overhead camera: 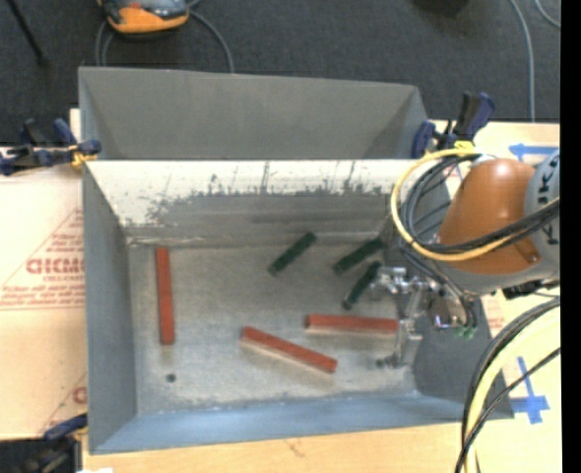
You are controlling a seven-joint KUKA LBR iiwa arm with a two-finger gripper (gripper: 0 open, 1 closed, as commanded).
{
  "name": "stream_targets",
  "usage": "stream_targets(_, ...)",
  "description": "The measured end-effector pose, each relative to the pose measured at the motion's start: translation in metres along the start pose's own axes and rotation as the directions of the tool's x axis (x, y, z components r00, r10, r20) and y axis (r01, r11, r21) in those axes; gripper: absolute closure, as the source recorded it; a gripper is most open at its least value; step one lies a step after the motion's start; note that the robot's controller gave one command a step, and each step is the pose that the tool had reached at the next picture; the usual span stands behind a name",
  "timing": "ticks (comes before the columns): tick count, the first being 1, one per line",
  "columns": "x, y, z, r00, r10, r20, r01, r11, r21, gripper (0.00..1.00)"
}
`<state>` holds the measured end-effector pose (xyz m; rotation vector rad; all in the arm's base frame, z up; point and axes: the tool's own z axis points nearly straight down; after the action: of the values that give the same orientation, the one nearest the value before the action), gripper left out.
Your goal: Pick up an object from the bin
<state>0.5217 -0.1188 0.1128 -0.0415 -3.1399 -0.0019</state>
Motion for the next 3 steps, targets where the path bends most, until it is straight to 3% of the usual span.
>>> stream_targets(1,0.0297,-0.0078,0.0396,0.998,0.056,0.014,-0.056,0.998,0.003,1.0)
stream_targets(3,0.0303,-0.0064,0.0386,0.998,0.057,0.013,-0.057,0.998,0.004,1.0)
